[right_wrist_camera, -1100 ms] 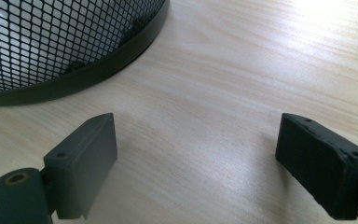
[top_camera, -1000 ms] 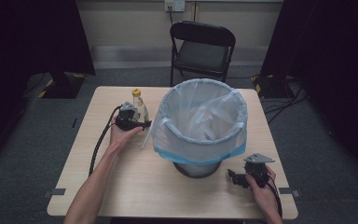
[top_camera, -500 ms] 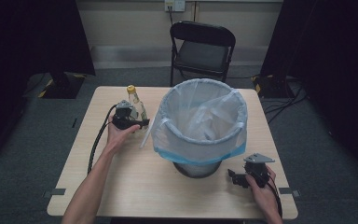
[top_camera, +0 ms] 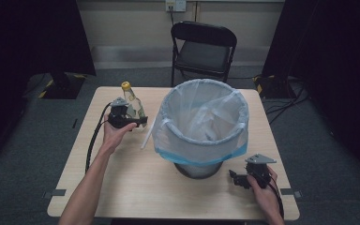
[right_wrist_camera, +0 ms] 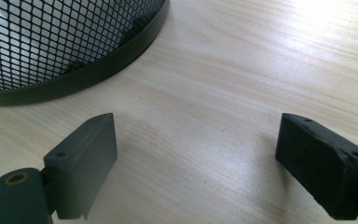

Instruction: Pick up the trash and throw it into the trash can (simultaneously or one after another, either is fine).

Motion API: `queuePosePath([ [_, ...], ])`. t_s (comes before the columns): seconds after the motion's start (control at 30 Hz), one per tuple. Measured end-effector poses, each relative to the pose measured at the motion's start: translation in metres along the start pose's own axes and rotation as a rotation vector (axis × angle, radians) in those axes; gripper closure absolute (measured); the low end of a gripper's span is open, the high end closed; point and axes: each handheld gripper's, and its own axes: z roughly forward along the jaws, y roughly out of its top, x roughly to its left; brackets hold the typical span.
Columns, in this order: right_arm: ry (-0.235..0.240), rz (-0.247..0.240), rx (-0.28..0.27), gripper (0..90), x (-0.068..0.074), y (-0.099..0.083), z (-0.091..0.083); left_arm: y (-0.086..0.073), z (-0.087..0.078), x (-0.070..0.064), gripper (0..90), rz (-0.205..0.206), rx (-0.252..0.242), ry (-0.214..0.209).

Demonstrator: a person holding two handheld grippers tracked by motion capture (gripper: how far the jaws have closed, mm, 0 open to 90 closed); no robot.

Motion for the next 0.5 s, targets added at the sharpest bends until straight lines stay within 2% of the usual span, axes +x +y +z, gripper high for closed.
queuePosePath([
  [0.2, 0.0, 0.0, 0.0, 11.6, 0.0, 0.0, 0.0, 0.006, -0.013, -0.006, 27.8, 0.012, -0.018, -0.01],
  [0.27, -0.001, -0.001, 0.0, 11.6, 0.0, 0.0, 0.0, 0.01, -0.019, -0.01, 27.8, 0.009, -0.037, -0.012],
  [0.3, -0.001, 0.0, 0.0, 11.6, 0.0, 0.0, 0.0, 0.013, -0.025, -0.012, 27.9, 0.0, -0.061, -0.033],
  [0.33, -0.001, -0.001, 0.0, 11.6, 0.0, 0.0, 0.0, 0.013, -0.025, -0.012, 27.8, 0.0, -0.061, -0.033],
  [0.4, -0.001, 0.0, 0.0, 11.6, 0.0, 0.0, 0.0, 0.018, -0.031, -0.02, 27.9, 0.039, -0.058, -0.019],
  [0.5, -0.001, 0.0, 0.0, 11.6, 0.0, 0.0, 0.0, 0.021, -0.035, -0.023, 27.9, 0.039, -0.069, -0.025],
])
